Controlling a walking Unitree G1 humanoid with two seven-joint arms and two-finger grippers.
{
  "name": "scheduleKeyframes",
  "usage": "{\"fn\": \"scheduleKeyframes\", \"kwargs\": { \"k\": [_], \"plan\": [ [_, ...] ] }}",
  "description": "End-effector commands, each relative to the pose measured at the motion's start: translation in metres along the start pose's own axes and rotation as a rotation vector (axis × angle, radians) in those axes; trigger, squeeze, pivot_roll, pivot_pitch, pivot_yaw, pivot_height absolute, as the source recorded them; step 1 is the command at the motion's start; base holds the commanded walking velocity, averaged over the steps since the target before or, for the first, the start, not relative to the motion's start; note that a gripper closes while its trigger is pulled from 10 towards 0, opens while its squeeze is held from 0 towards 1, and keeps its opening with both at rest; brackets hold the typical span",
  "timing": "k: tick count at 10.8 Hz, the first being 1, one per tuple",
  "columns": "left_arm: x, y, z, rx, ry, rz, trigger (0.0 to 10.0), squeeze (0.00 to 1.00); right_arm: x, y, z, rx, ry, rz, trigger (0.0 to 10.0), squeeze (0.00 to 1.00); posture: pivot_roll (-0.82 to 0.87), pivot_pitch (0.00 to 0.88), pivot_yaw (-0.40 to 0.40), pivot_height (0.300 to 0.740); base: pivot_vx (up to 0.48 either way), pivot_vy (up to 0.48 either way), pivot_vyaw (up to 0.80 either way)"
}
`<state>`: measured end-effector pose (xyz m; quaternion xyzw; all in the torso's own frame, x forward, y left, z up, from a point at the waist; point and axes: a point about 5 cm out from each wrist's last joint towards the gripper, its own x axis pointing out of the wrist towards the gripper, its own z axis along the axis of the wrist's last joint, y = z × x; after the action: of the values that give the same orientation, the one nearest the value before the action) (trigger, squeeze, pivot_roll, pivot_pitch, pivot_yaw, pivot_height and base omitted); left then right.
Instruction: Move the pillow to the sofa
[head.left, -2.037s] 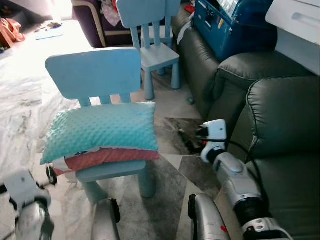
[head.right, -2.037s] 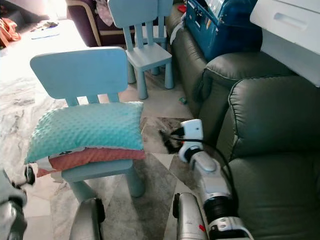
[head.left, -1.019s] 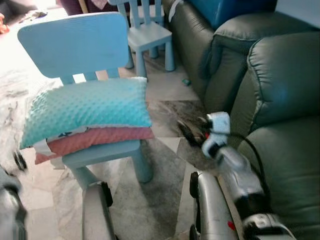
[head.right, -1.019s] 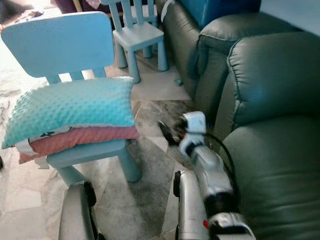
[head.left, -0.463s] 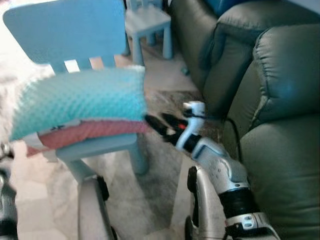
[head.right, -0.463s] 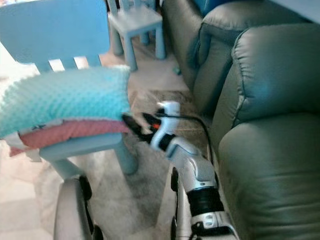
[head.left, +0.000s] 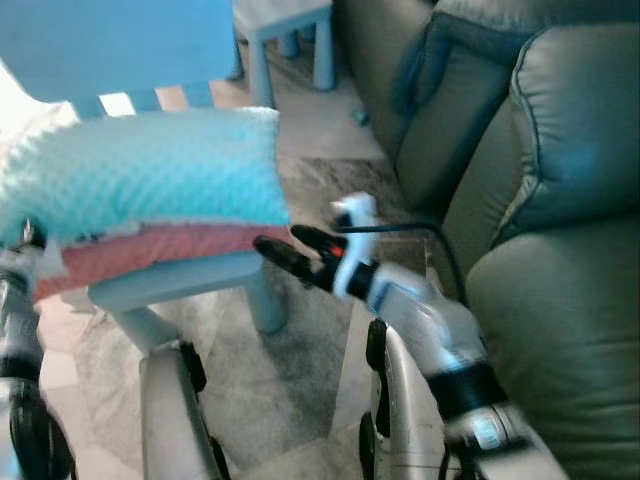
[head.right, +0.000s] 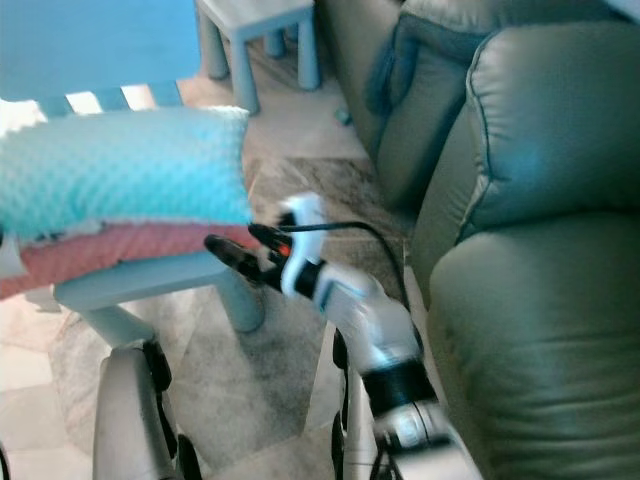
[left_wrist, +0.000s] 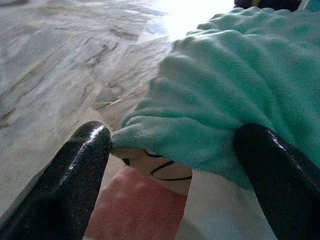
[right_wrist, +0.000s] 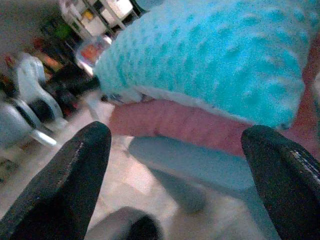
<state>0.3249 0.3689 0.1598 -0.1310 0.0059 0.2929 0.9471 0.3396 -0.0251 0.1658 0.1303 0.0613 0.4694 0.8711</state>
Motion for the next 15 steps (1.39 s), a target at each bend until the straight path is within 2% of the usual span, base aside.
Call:
{"fn": "scheduleKeyframes", "kwargs": {
  "k": [1, 2, 3, 5, 6, 7, 8, 9, 10, 11, 12, 13, 14, 15],
  "plan": [
    [0.001, 0.005, 0.002, 0.044, 0.004, 0.0, 10.0, 0.0, 0.009, -0.001, 0.009, -0.108, -0.017, -0.013, 10.0, 0.0, -0.15, 0.297, -0.027, 0.418, 0.0, 0.0, 0.0],
    [0.002, 0.004, 0.003, 0.066, 0.005, 0.022, 10.0, 0.0, 0.014, -0.005, 0.02, -0.156, -0.046, -0.046, 10.0, 0.0, -0.14, 0.3, -0.032, 0.418, 0.0, 0.0, 0.0],
    [0.004, 0.005, 0.007, -0.013, -0.007, 0.03, 10.0, 0.0, 0.015, -0.012, 0.033, -0.178, -0.088, -0.101, 10.0, 0.0, -0.14, 0.301, -0.032, 0.418, 0.0, 0.0, 0.0],
    [0.005, -0.004, 0.006, -0.076, 0.012, -0.006, 10.0, 0.0, 0.007, -0.02, 0.029, -0.163, -0.092, -0.149, 10.0, 0.0, -0.14, 0.303, -0.033, 0.418, 0.0, 0.0, 0.0],
    [0.005, -0.014, 0.0, -0.105, 0.039, -0.034, 10.0, 0.0, 0.001, -0.026, 0.021, -0.164, -0.082, -0.167, 10.0, 0.0, -0.14, 0.303, -0.033, 0.418, 0.0, 0.0, 0.0],
    [0.003, -0.028, -0.011, -0.136, 0.063, -0.074, 10.0, 0.0, -0.004, -0.03, 0.015, -0.164, -0.078, -0.184, 10.0, 0.0, -0.14, 0.301, -0.021, 0.418, 0.0, 0.0, 0.0],
    [-0.005, -0.043, -0.033, -0.196, 0.104, -0.119, 10.0, 0.0, -0.008, -0.036, 0.01, -0.158, -0.077, -0.216, 10.0, 0.0, -0.14, 0.293, -0.018, 0.418, 0.0, 0.0, 0.0],
    [-0.013, -0.05, -0.05, -0.231, 0.133, -0.144, 10.0, 0.0, -0.011, -0.039, 0.007, -0.153, -0.075, -0.234, 10.0, 0.0, -0.14, 0.287, -0.019, 0.418, 0.0, 0.0, 0.0],
    [-0.026, -0.052, -0.066, -0.201, 0.138, -0.159, 10.0, 0.0, -0.014, -0.04, 0.004, -0.153, -0.069, -0.241, 10.0, 0.0, -0.13, 0.271, -0.015, 0.418, 0.0, 0.0, 0.0],
    [-0.031, -0.051, -0.07, -0.178, 0.128, -0.167, 10.0, 0.0, -0.014, -0.04, 0.003, -0.153, -0.068, -0.241, 10.0, 0.0, -0.12, 0.266, -0.013, 0.418, 0.0, 0.0, 0.0],
    [-0.046, -0.039, -0.08, -0.155, 0.125, -0.145, 10.0, 0.0, -0.017, -0.042, 0.001, -0.133, -0.075, -0.255, 10.0, 0.0, -0.11, 0.251, -0.006, 0.418, 0.0, 0.0, 0.0],
    [-0.051, -0.03, -0.083, -0.129, 0.121, -0.126, 10.0, 0.0, -0.018, -0.043, 0.0, -0.143, -0.078, -0.256, 10.0, 0.0, -0.11, 0.235, 0.002, 0.418, 0.0, 0.0, 0.0],
    [-0.063, -0.01, -0.083, -0.101, 0.1, -0.076, 10.0, 0.0, -0.023, -0.045, -0.005, -0.146, -0.076, -0.264, 10.0, 0.0, -0.1, 0.215, 0.012, 0.418, 0.0, 0.0, 0.0],
    [-0.065, 0.0, -0.084, -0.092, 0.1, -0.044, 10.0, 0.0, -0.024, -0.046, -0.007, -0.143, -0.073, -0.268, 10.0, 0.0, -0.1, 0.201, 0.015, 0.418, 0.0, 0.0, 0.0]
  ]
}}
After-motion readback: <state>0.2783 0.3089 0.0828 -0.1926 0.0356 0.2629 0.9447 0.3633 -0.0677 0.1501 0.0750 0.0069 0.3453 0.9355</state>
